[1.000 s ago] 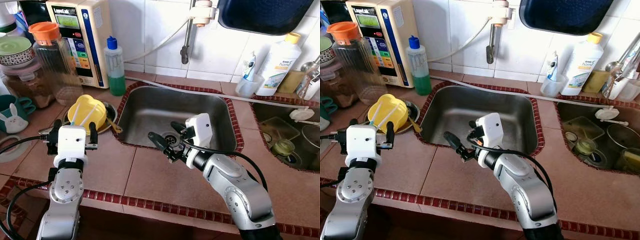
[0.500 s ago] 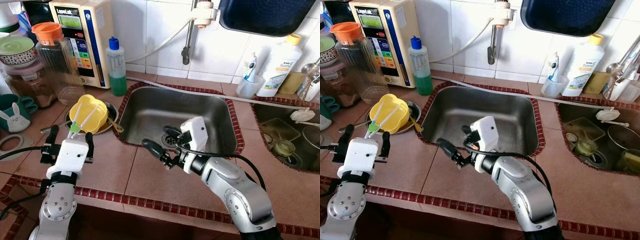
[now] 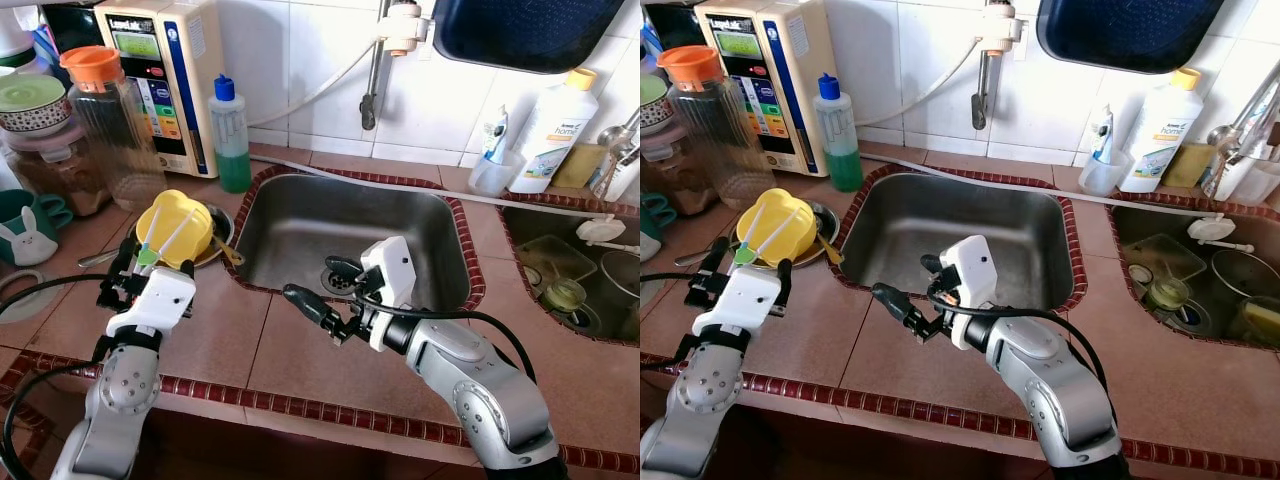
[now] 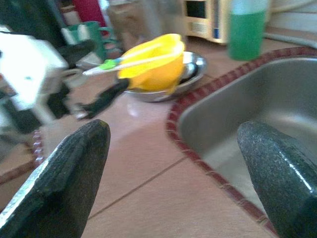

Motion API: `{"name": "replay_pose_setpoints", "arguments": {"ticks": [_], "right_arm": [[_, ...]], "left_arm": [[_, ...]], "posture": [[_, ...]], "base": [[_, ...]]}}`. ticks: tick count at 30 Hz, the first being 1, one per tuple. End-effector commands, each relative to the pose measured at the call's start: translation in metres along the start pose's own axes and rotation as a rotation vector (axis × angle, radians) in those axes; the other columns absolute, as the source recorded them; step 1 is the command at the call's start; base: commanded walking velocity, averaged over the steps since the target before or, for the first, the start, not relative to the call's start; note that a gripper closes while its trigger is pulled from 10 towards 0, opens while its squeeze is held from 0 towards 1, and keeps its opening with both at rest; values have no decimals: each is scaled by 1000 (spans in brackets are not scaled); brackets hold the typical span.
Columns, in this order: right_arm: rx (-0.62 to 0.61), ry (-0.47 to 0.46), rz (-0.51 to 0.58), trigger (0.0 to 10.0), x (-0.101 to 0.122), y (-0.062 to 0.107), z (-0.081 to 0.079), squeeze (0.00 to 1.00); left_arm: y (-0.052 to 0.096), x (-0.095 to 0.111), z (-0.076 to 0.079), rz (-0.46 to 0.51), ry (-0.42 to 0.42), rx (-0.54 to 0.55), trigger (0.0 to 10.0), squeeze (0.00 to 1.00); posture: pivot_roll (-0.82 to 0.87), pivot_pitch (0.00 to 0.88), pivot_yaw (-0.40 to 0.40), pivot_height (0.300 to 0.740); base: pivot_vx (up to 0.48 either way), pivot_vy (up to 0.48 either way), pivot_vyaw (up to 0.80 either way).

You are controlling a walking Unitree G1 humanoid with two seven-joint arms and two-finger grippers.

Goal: Kitchen organization

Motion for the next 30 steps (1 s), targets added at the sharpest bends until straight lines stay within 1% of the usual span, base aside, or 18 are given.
{"name": "replay_pose_setpoints", "arguments": {"ticks": [1, 2, 3, 4, 6, 7, 8, 9, 10, 11, 12, 15, 16, 19, 30], "right_arm": [[58, -11, 0, 10000, 2, 2, -10, 0], [71, -14, -2, 10000, 2, 3, -12, 0], [82, -16, -2, 10000, 2, 3, -13, 0], [98, -22, -5, 10000, 3, 4, -14, 0], [105, -22, -9, 10000, 3, 5, -15, 0], [106, -21, -9, 10000, 3, 5, -15, 0], [107, -22, -11, 10000, 3, 5, -15, 0], [107, -22, -11, 10000, 3, 5, -15, 0], [109, -22, -13, 10000, 3, 5, -16, 0], [109, -22, -13, 10000, 3, 5, -16, 0], [113, -24, -15, 10000, 3, 6, -16, 0], [122, -30, -19, 10000, 2, 6, -17, 0], [147, -39, -24, 10000, 2, 7, -20, 0], [169, -49, -27, 10000, 2, 8, -23, 0], [176, -51, -29, 10000, 3, 9, -23, 0]], "left_arm": [[-2, 0, 3, 9, -6, -9, 10000, 0], [-3, 0, 3, 10, -8, -9, 10000, 0], [-3, 0, 3, 10, -9, -9, 9098, 0], [-3, -1, 3, 9, -8, -9, 4353, 0], [-4, -3, 4, 8, -5, -9, 2941, 0], [-4, -3, 4, 8, -5, -9, 2941, 0], [-4, -3, 4, 8, -3, -8, 1882, 0], [-4, -3, 4, 8, -3, -8, 1882, 0], [-5, -3, 3, 10, -4, -6, 1137, 0], [-5, -3, 3, 10, -4, -6, 1137, 0], [-5, -3, 3, 12, -5, -5, 0, 0], [-6, -4, 1, 12, -4, -2, 0, 0], [-6, -4, 0, 12, -6, 1, 0, 0], [-6, -5, 0, 12, -7, 4, 0, 0], [-6, -5, -1, 14, -7, 11, 0, 0]], "posture": [[47, 11, -30, 740], [47, 11, -30, 740], [46, 11, -29, 740], [45, 11, -30, 740], [45, 11, -30, 740], [45, 11, -30, 740], [45, 11, -30, 740], [45, 11, -30, 740], [45, 11, -30, 740], [45, 11, -30, 740], [45, 10, -29, 740], [45, 9, -29, 740], [45, 9, -29, 740], [48, 6, -28, 740], [48, 5, -28, 740]], "base": [[0, 0, 0], [0, 0, 0], [0, 0, 0], [0, 0, 0], [0, 0, 0], [0, 0, 0], [0, 0, 0], [0, 0, 0], [0, 0, 0], [0, 0, 0], [0, 0, 0], [0, 0, 0], [0, 0, 0], [0, 0, 0], [0, 0, 0]]}}
Point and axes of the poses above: a point about 5 cm out from each wrist's last joint towards the gripper, its own y axis pointing back from the gripper into the wrist, its own x axis along the axis of the wrist's last joint, z = x × y, the point moved 3 cm from there along -y, pointing out of the wrist towards the gripper, and after that the axes turned 9 degrees about -y, right-handed, at the moved point
